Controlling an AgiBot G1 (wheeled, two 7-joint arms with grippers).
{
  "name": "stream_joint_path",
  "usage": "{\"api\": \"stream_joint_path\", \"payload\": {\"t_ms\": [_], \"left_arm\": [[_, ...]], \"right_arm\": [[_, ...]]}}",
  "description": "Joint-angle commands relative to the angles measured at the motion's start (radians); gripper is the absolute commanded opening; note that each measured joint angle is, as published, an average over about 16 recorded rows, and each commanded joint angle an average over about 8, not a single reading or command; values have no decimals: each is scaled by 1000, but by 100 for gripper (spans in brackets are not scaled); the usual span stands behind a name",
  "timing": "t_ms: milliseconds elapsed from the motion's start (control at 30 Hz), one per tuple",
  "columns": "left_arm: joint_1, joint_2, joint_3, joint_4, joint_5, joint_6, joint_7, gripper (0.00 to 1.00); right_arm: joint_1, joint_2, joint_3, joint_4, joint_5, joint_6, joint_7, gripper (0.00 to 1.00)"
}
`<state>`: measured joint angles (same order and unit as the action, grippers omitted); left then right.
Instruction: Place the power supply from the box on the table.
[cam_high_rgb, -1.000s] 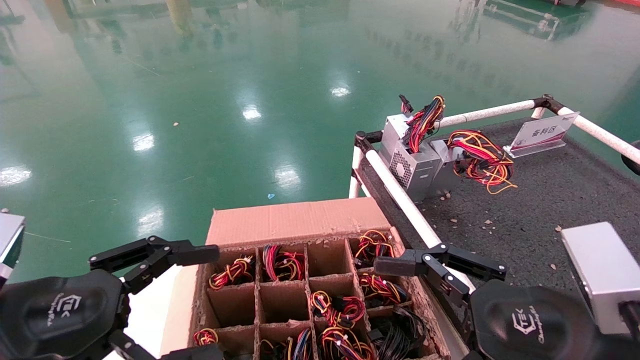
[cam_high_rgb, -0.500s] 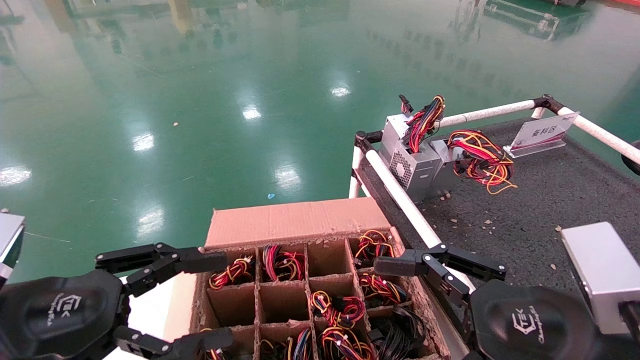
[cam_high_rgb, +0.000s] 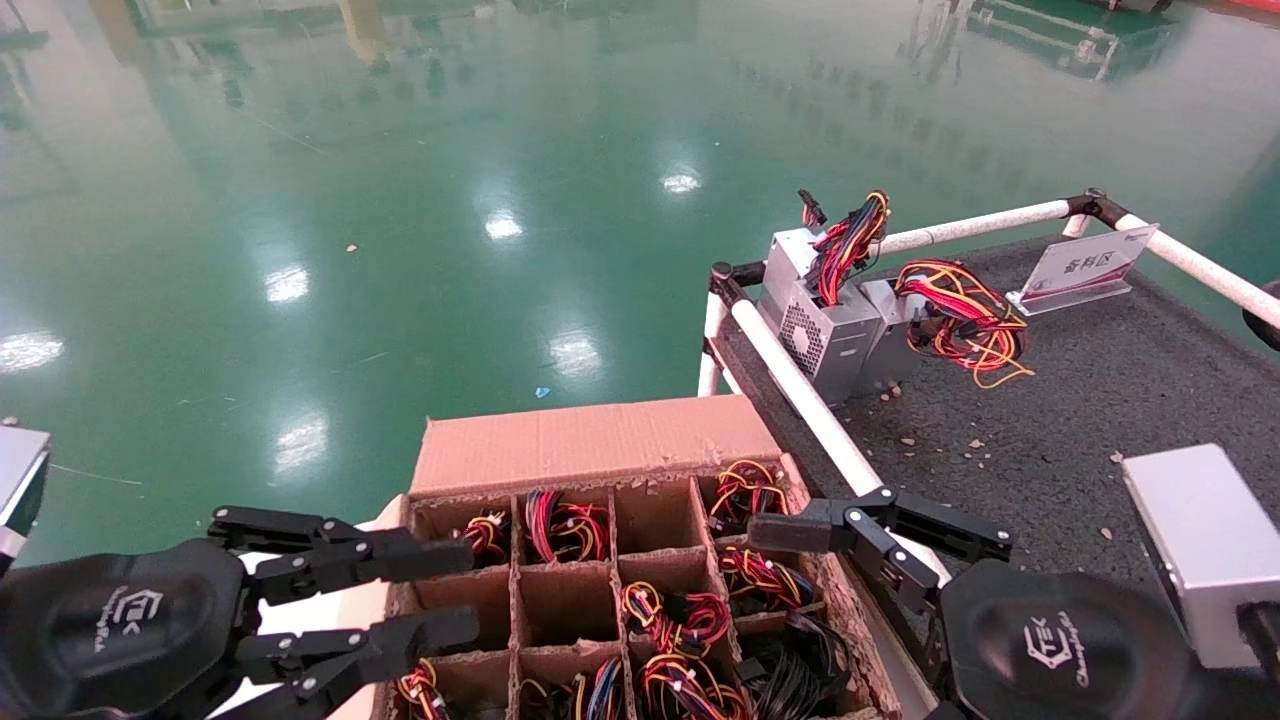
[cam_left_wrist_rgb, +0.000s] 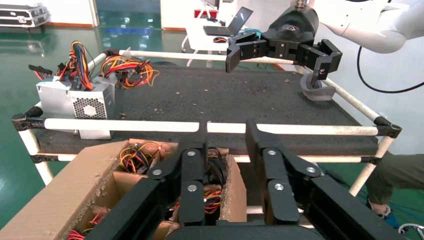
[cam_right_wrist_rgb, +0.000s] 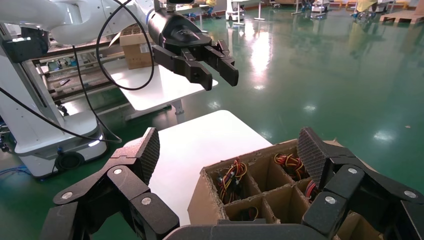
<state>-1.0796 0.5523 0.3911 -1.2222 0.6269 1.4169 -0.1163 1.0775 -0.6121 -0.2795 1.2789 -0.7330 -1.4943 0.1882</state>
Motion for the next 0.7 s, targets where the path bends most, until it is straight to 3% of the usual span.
{"api": "stream_joint_path", "payload": {"t_ms": [33, 433, 467, 700], "left_arm": [[0, 0, 0, 0, 0, 0, 0, 0], [0, 0, 0, 0, 0, 0, 0, 0], [0, 0, 0, 0, 0, 0, 0, 5], [0, 0, 0, 0, 0, 0, 0, 92]], "right_arm": [[0, 0, 0, 0, 0, 0, 0, 100], [0, 0, 0, 0, 0, 0, 0, 100], [0, 0, 0, 0, 0, 0, 0, 100], [-1, 0, -1, 0, -1, 0, 0, 100]]}}
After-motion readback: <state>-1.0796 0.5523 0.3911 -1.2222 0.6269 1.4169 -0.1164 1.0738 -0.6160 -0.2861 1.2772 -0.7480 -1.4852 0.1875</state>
